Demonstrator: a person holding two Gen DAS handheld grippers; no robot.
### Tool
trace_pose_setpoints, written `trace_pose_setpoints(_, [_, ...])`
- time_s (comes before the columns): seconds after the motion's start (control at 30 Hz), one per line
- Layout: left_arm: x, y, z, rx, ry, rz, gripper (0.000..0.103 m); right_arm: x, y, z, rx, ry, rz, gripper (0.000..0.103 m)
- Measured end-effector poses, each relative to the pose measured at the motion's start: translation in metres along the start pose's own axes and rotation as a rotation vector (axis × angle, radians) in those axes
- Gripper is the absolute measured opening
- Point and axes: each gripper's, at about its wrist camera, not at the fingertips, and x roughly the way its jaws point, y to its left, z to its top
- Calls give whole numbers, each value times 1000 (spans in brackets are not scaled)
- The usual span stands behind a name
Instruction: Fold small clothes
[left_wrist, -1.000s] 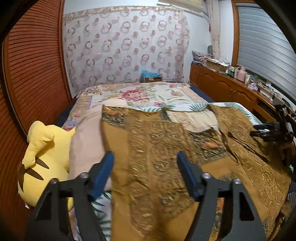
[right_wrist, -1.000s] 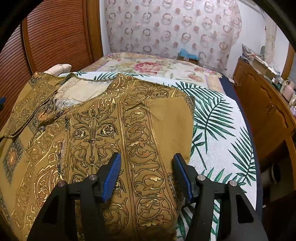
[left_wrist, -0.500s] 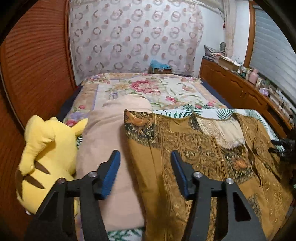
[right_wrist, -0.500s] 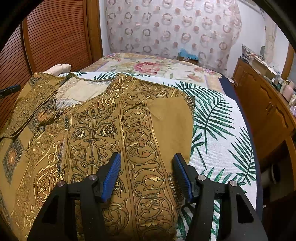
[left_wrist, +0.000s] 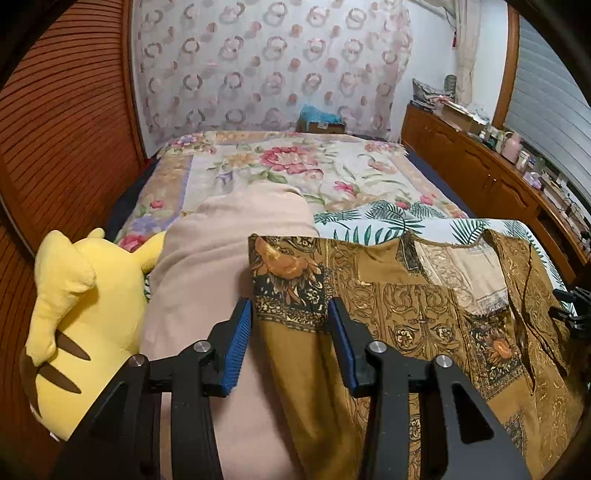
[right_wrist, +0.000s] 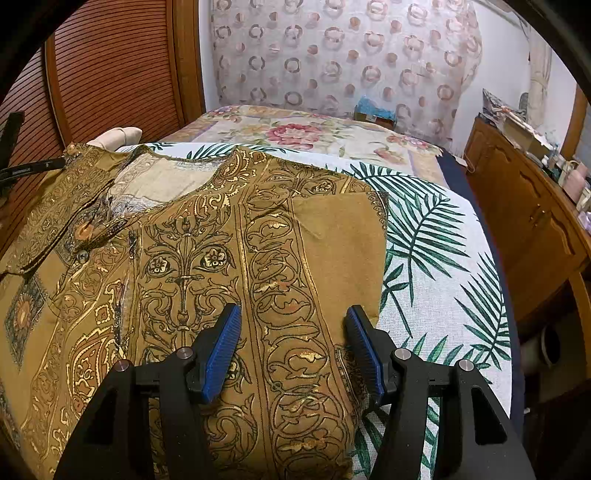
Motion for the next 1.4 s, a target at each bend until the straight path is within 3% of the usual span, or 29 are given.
trace_pose_setpoints(0.27, [2,1,1,2,7,-12,14,6,-20,18,41,5,14,61])
trace_pose_setpoints(0.5, [-11,-8,3,20,-14,-20,3,33,-52,39,116,35,18,59])
trace_pose_setpoints(0.73, [-55,-34,2,81,-94,-71,2,38,-35,47,28,64,47,7])
trace_pose_setpoints(0.77, [-65,-39,0,87,-113,-72,2,35,-31,46,6,68,60,6])
trace_pose_setpoints(0.93, [-114,-50,-17,103,-193,-106,2,-17,-16,45,-47,-59,74,5])
trace_pose_setpoints(1.07, [-148,-54,-37,113,-232,-84,2,-75,-15,39,-43,-180,81,4])
trace_pose_setpoints(1.4, [-225,-52,-101,57,-353,-117,2,-179,-7,-15,-62,-328,137,4])
